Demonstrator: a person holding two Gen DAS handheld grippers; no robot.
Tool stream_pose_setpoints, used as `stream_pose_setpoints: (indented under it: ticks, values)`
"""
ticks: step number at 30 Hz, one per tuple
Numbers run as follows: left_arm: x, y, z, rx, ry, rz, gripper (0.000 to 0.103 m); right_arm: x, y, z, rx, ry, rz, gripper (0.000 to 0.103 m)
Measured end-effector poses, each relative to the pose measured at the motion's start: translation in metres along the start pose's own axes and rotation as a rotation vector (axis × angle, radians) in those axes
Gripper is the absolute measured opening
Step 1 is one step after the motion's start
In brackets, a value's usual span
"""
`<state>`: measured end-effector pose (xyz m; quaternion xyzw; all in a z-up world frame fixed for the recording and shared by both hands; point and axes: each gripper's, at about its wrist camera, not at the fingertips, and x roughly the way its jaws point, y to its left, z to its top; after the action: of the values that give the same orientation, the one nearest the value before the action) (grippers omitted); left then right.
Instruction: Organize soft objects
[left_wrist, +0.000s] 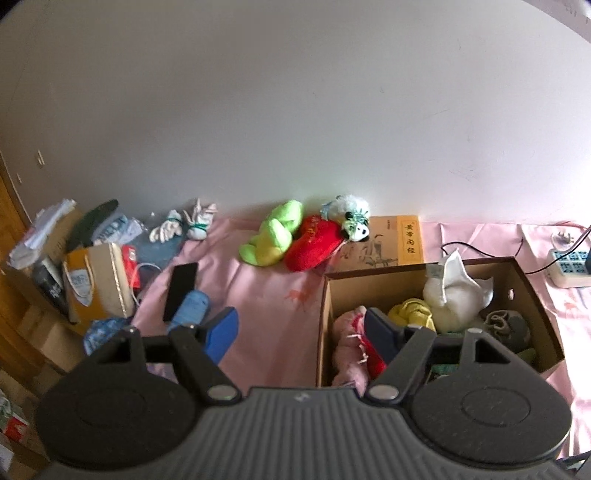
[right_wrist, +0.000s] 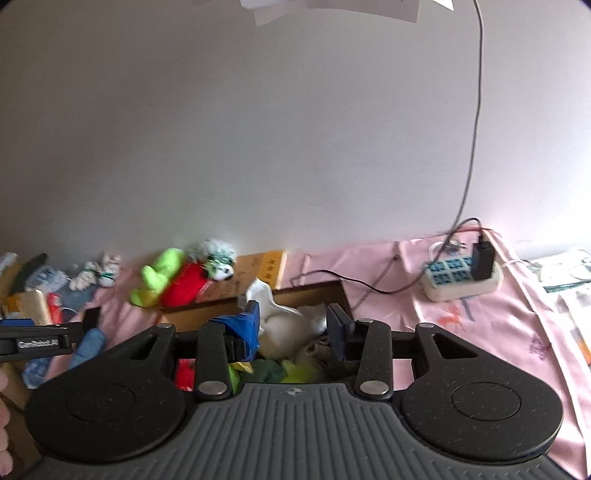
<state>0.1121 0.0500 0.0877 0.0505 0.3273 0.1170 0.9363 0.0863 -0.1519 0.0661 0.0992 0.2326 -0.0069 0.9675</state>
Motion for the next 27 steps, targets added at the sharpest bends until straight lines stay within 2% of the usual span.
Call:
stream_pose_setpoints:
  ticks: [3,7,14,19,27]
  values:
    - [0.004,0.001,-0.005,0.002,0.014,-0.042,0.077,0.002,0.008,-0.007,-0.001,0.006,-0.025,0.024]
    - [0.009,-0.001,-0.013,0.01,0.015,-0.049,0.078,0.008,0.015,-0.018,-0.012,0.04,-0.037,0.025]
    - [0.027,-0.003,-0.02,0.024,0.068,-0.103,0.079,0.008,0.007,-0.014,0.066,0.086,0.009,0.025]
    - [0.044,-0.007,-0.018,0.006,0.092,-0.13,0.079,0.019,0.006,-0.017,0.048,0.088,-0.069,0.026]
    - [0.067,-0.023,-0.018,0.029,0.097,-0.161,0.079,0.044,0.0,-0.027,0.075,0.149,-0.099,0.026]
